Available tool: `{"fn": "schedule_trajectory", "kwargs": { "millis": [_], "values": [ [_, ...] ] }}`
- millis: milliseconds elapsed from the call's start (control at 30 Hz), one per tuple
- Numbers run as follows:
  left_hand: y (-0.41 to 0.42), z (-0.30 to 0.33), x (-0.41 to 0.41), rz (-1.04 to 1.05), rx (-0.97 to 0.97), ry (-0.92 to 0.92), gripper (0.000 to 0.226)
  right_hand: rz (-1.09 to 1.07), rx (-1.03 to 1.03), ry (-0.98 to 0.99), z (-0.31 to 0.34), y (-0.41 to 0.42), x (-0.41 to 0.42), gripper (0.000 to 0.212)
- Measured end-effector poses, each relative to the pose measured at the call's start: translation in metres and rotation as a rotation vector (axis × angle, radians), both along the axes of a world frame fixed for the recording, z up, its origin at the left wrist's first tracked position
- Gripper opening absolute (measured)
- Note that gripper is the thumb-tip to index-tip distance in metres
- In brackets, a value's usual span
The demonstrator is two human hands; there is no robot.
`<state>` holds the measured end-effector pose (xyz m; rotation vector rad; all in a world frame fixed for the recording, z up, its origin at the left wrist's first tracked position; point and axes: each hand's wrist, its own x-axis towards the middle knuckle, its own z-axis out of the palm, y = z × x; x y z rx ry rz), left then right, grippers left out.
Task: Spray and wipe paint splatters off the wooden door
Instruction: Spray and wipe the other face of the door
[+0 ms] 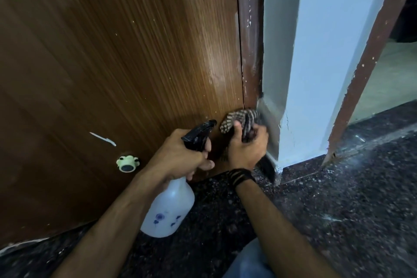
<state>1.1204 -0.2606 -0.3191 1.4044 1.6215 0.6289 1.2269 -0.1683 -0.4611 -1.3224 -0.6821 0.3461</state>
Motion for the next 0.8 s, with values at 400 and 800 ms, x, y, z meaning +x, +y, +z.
{"fn": "schedule_trajectory", "kwargs": {
  "millis": [400, 800],
  "values": [
    [-0.017, -0.029, -0.018, 0.051, -0.113, 0.047, 0.022, 0.079, -0.581, 0.665, -0.037, 0.005, -0.011, 0.043],
    [-0.013, -0.042, -0.015, 0.058, -0.145, 0.023, 0.023, 0.146, -0.415, 0.496, -0.027, -0.02, -0.051, 0.027]
  ]
}}
